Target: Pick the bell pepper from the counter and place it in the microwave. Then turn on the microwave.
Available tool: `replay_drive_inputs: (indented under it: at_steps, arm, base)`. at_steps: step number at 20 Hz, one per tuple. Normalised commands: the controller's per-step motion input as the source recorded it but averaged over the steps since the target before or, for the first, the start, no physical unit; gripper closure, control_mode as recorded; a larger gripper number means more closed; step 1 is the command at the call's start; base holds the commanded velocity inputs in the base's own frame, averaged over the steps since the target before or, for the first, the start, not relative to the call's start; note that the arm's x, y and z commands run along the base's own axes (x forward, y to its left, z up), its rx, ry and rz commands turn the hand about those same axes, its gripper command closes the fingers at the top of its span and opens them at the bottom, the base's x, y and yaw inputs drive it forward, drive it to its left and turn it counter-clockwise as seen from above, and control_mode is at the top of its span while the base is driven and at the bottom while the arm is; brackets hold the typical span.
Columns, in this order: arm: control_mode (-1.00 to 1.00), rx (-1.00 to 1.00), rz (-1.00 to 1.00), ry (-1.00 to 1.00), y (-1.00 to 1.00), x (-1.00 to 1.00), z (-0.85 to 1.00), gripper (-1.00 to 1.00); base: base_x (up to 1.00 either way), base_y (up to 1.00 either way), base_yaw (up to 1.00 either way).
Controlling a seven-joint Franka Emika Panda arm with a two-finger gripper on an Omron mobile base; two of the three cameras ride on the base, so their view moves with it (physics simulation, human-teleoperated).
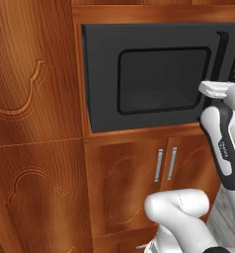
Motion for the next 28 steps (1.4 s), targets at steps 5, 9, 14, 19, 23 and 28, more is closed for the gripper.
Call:
replay_drive_inputs:
  at_steps: [5,9,14,19,23,28]
  arm:
    - [-1.00,0.00,0.02,-0.04,-0.05,0.20,0.00,-1.00]
    - [-1.00,0.00,0.02,-0.04,-0.05,0.20,0.00,-1.00]
    - [-1.00,0.00,0.03,-0.03,-0.01,0.23,0.00,-1.00]
    - [-1.00,0.00,0.03,-0.03,-0.04,0.19,0.00,-1.00]
    - [-1.00,0.00,0.03,-0.03,-0.06,0.17,0.00,-1.00]
    - [-1.00,0.00,0.03,-0.01,-0.02,0.12,-0.02,-1.00]
  base:
    - [0.00,0.00,0.00]
    - [0.00,0.00,0.00]
    - [0.00,0.00,0.00]
    - [0.00,0.00,0.00]
    - [0.00,0.00,0.00]
    - [0.00,0.00,0.00]
